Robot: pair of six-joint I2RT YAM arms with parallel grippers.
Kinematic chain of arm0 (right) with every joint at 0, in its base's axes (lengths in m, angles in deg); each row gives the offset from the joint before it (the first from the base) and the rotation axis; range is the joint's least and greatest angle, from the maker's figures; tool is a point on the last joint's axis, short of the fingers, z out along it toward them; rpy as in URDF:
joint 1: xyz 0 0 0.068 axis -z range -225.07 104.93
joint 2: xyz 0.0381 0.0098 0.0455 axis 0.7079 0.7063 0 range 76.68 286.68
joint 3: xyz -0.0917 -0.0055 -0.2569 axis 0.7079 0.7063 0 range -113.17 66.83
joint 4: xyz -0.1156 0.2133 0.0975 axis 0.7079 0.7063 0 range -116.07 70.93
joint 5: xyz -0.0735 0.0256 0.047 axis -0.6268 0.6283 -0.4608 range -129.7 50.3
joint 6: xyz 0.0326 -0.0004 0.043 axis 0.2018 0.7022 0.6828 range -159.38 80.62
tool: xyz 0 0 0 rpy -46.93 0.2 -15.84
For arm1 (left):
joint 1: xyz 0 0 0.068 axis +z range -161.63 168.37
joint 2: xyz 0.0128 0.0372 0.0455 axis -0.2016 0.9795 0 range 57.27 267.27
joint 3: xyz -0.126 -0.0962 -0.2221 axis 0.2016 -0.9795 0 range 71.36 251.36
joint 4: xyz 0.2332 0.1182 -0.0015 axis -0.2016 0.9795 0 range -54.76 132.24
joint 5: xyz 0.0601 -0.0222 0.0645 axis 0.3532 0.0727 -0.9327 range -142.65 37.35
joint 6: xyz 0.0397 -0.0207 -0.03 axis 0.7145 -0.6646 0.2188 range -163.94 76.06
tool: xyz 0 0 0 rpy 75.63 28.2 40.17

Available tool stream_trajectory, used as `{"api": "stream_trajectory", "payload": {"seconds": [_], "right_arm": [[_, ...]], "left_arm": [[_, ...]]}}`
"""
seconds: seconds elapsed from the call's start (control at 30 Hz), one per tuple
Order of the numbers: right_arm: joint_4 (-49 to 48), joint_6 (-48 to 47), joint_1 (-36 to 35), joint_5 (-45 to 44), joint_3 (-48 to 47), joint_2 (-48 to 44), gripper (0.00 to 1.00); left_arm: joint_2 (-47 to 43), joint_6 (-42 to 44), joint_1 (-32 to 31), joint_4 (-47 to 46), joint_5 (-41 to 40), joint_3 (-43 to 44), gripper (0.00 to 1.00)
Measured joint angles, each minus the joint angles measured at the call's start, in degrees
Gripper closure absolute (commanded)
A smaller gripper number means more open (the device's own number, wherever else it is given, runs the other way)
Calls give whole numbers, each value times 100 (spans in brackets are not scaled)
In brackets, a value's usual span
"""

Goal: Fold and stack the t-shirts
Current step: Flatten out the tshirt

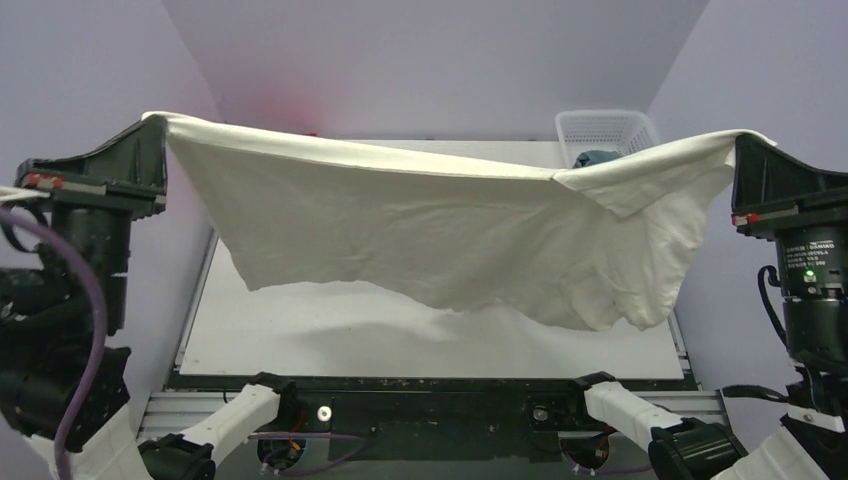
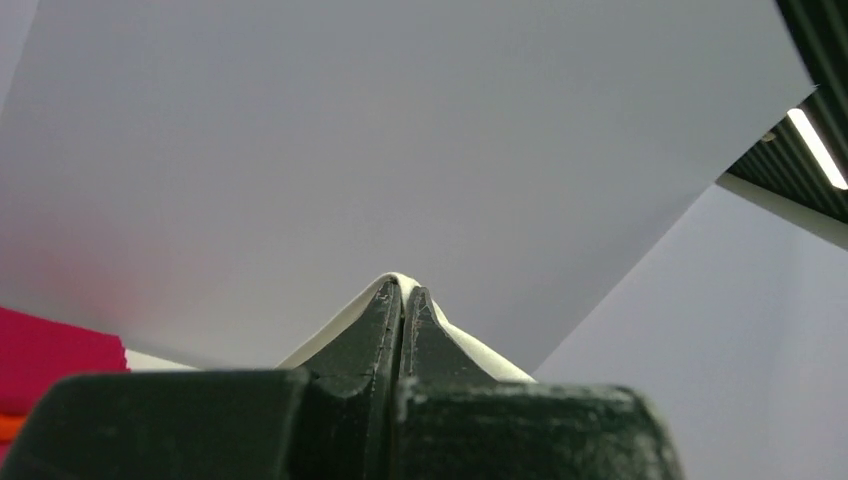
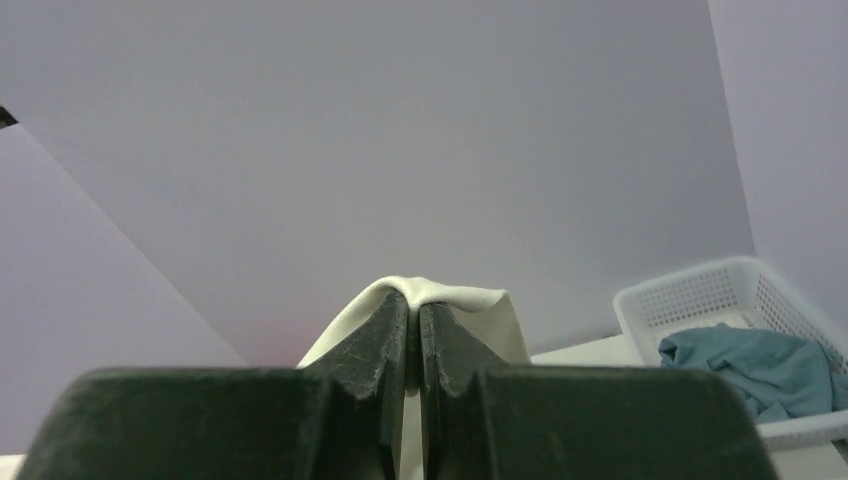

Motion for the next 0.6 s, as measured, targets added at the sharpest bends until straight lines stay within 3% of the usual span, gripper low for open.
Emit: {"api": "stream_trajectory", "payload": {"seconds": [0.33, 0.6], "right_arm": [[-396, -155, 0, 699, -501, -195, 100], [-702, -369, 0, 699, -107, -330, 100]], "left_arm": [[-577, 11, 127, 330, 623, 599, 100], [-811, -146, 973, 402, 1008, 101, 100]]}}
